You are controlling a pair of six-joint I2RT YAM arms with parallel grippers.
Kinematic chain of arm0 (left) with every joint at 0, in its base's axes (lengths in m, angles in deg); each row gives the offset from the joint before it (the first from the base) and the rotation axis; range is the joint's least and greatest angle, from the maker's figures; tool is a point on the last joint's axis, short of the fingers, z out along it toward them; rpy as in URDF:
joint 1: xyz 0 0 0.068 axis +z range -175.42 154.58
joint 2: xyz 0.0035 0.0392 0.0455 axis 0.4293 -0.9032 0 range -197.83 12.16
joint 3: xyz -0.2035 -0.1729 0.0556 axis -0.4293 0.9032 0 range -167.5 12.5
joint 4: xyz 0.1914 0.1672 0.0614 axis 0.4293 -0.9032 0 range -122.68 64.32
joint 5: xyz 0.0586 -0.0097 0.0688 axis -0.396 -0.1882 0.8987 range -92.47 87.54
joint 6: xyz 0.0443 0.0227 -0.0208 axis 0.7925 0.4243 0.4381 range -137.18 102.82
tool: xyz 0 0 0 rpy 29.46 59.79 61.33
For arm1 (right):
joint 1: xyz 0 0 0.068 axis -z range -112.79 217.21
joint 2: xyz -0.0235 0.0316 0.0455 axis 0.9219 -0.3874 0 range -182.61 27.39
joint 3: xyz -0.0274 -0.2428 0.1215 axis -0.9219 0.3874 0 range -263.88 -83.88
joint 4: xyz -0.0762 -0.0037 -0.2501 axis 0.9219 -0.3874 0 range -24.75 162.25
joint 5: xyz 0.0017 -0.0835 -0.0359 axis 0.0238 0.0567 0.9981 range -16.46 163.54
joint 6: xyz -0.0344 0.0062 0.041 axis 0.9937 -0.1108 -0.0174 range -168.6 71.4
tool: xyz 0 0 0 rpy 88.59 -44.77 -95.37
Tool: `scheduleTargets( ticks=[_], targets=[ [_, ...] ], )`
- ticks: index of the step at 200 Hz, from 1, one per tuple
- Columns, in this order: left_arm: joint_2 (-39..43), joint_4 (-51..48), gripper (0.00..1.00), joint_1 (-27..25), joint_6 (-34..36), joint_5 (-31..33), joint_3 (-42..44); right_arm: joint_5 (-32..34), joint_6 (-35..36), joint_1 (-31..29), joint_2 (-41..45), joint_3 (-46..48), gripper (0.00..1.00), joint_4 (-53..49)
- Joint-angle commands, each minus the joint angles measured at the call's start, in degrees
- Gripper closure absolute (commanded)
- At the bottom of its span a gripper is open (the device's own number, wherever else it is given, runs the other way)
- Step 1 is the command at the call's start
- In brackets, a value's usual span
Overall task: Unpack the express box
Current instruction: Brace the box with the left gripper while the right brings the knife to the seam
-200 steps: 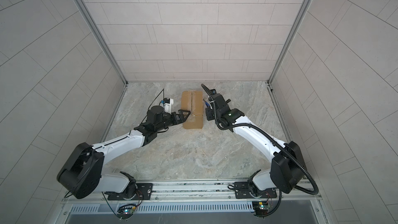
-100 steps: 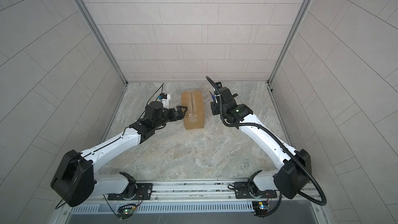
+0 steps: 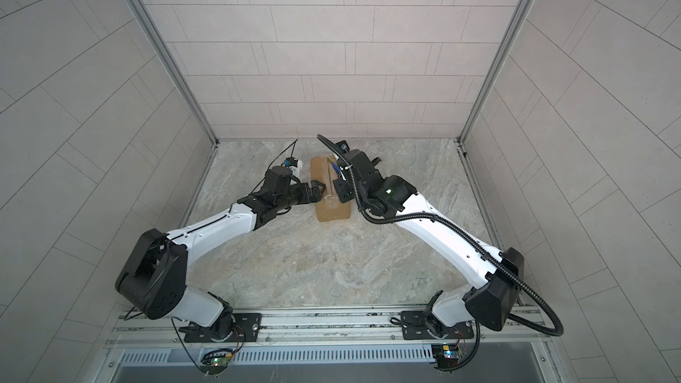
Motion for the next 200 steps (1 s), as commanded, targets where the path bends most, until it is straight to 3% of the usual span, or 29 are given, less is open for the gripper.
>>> scheduleTargets(
  ticks=[1, 56, 102, 146, 200],
  targets=[
    [-0.6, 2.4, 0.0, -1.3, -2.1, -0.6, -0.2, 2.7, 1.1, 0.0, -0.7, -1.3, 1.0, -1.9],
    [1.5, 5.2, 0.01, -3.7, -5.7, 0.3, 3.2, 2.4, 3.3, 1.3, -0.4, -1.3, 1.0, -2.7],
    [6.2, -2.4, 0.0, -3.2, -0.4, 6.5, 2.0, 0.4, 4.1, 0.6, -1.2, -2.1, 1.0, -2.6],
    [5.3, -3.2, 0.0, 0.3, 1.4, 3.9, -0.2, 1.9, 3.9, -0.8, -3.8, -4.1, 1.0, -3.9],
    [0.4, -3.8, 0.0, 0.3, 3.0, 2.9, -4.0, 3.6, 3.3, -1.5, -6.0, -5.2, 1.0, -4.7]
  ],
)
